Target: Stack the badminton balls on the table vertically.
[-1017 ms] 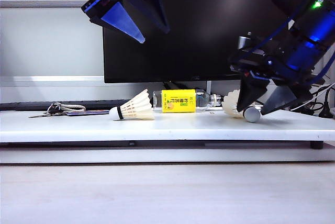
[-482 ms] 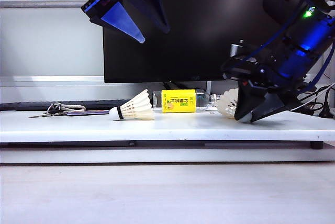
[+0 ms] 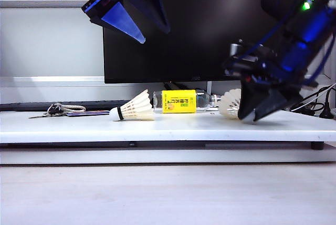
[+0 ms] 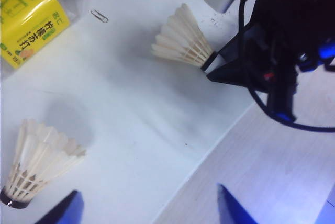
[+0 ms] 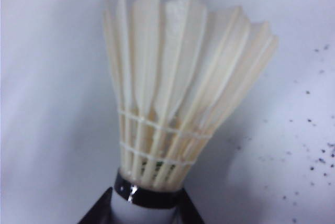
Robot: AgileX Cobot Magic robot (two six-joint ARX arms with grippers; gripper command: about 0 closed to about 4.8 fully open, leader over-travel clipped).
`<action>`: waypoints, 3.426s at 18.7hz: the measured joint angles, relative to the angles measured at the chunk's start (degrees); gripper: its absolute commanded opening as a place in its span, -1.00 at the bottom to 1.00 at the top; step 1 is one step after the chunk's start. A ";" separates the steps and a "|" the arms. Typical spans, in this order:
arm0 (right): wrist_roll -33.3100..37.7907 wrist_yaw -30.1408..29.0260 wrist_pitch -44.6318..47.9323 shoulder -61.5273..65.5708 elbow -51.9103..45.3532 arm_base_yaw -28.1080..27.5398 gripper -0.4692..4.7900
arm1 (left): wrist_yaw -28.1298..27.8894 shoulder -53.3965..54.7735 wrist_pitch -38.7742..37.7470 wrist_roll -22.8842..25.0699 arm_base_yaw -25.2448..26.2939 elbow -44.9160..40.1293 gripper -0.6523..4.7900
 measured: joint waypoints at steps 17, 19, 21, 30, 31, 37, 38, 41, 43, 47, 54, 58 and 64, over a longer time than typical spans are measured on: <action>-5.38 -0.44 -54.88 3.32 28.85 -3.80 -0.30 | 0.02 0.02 -0.13 3.89 0.00 0.00 0.49; -5.53 -0.44 -56.57 4.81 29.73 -3.80 -0.30 | -0.02 0.04 -0.17 3.91 0.02 0.00 0.49; -6.45 -0.42 -61.05 7.80 33.73 -3.80 -0.30 | 0.00 0.33 -0.22 4.11 0.00 0.00 0.49; -7.50 -4.11 -66.25 11.19 42.93 -3.80 -0.31 | 8.13 2.16 -1.05 11.93 0.00 -0.96 0.49; -7.52 -6.40 -66.25 11.39 42.91 -3.89 -0.31 | 11.19 2.32 -1.03 15.19 -0.02 -1.40 0.49; -8.81 -18.97 -66.14 11.37 42.91 -3.85 -0.31 | 19.08 8.02 -0.20 25.97 -0.02 -1.57 0.49; -8.98 -20.26 -66.14 11.37 42.91 -3.85 -0.31 | 19.37 8.68 -0.20 26.43 -0.02 -1.68 0.49; -10.21 -24.98 -66.12 11.37 42.91 -3.85 -0.31 | 21.31 9.46 2.08 25.94 1.05 -1.79 0.47; -10.51 -26.03 -66.14 11.37 42.91 -3.85 -0.31 | 27.63 9.46 6.56 21.53 5.14 -1.79 0.38; -12.39 -31.76 -66.12 11.37 42.91 -3.89 -0.31 | 44.72 9.88 12.74 11.82 16.06 -1.77 0.29; -14.88 -42.03 -66.14 11.26 42.93 -3.87 -0.31 | 58.47 13.00 12.70 10.23 17.07 -1.73 0.27; -16.04 -47.30 -66.12 11.26 42.93 -3.61 -0.31 | 60.00 14.60 12.72 10.21 17.03 -1.73 0.23; -16.20 -47.78 -66.14 11.26 42.93 -2.99 -0.31 | 60.59 14.64 16.48 8.76 16.63 -1.70 0.22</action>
